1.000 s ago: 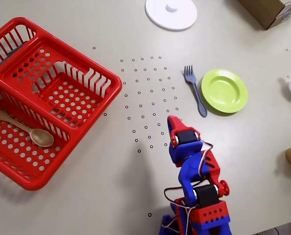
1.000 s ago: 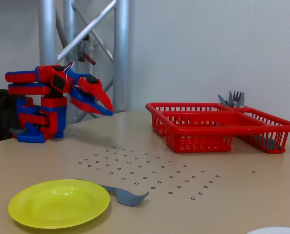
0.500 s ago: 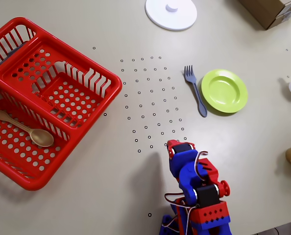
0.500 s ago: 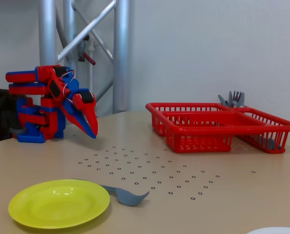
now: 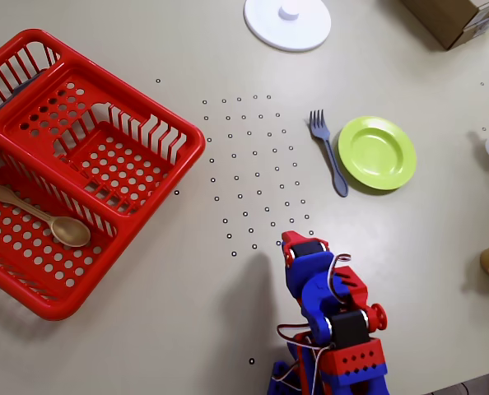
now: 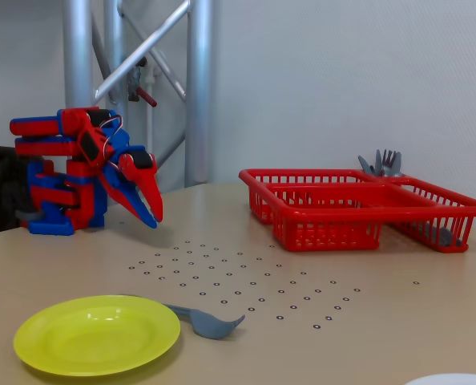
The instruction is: Push the fork on the left side of the plate
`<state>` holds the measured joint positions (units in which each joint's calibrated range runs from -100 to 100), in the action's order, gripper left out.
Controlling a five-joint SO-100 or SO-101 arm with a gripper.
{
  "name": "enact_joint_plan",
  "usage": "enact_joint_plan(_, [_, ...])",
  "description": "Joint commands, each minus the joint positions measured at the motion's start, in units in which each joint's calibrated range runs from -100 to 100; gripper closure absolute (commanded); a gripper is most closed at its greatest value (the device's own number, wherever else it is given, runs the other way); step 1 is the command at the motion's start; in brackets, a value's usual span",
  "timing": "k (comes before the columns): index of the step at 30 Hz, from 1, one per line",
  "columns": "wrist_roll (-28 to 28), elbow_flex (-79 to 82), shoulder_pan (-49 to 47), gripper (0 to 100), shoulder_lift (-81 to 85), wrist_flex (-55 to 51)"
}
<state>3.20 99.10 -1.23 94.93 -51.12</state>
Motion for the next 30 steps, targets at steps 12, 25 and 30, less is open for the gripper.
enact_joint_plan(12, [-0.1, 0.8, 0.8, 96, 0.8, -0.3])
enact_joint_plan(25, [-0.3, 0.8, 0.8, 100, 0.8, -0.3])
enact_joint_plan(30, [-0.3, 0.8, 0.8, 100, 0.8, -0.3])
